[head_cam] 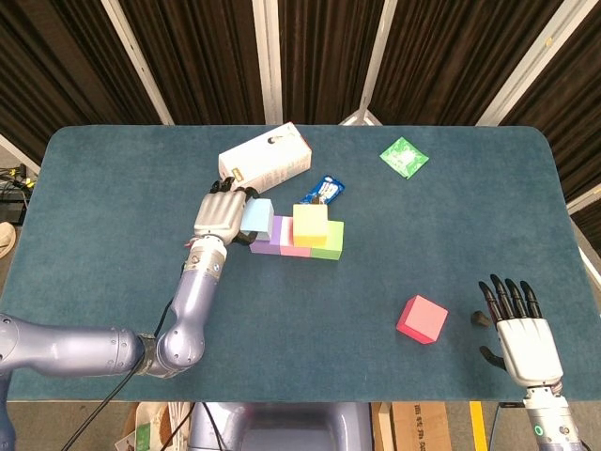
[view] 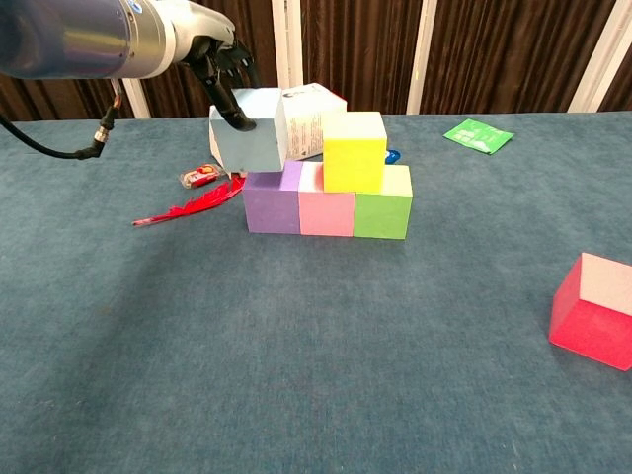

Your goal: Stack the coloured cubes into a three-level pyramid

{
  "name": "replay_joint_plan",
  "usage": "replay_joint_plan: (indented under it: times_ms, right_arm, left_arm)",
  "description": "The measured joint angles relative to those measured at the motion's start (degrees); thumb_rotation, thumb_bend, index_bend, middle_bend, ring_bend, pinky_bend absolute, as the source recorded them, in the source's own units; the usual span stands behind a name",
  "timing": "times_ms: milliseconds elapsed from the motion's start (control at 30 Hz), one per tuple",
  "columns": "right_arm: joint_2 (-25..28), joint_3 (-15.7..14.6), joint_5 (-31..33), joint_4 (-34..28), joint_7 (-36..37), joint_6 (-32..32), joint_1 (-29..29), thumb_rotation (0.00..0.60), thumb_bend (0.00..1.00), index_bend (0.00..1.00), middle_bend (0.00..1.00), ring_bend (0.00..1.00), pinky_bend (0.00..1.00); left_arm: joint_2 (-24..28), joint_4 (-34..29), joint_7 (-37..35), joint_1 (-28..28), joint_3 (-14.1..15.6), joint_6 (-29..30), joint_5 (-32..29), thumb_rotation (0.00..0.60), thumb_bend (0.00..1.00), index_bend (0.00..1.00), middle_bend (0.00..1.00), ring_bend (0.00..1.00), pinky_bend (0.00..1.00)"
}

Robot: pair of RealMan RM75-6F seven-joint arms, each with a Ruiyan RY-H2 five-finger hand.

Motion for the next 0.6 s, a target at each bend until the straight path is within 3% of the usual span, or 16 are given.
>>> replay_joint_plan:
  times_ms: [300, 600]
  right_arm:
    - [0.8, 0.5, 0.8, -0.5, 1.1, 0.5, -0.3, 0.600, 0.09, 0.00, 0.00, 0.00, 0.00]
    - [0.8, 0.8, 1.1, -0.5, 1.6, 0.8, -0.5, 0.600, 0.09, 0.00, 0.00, 0.00, 0.00]
  left_arm:
    - [-0.9, 0.6, 2.2, -0.9, -2.3, 0.2, -4.0, 0.600, 0.41, 0.28, 0.26, 0.00, 0.00]
    - [-2.2, 2.3, 3.0, -1.6, -2.8, -0.5, -3.1, 0.600, 0.41, 0.27, 0.25, 0.00, 0.00]
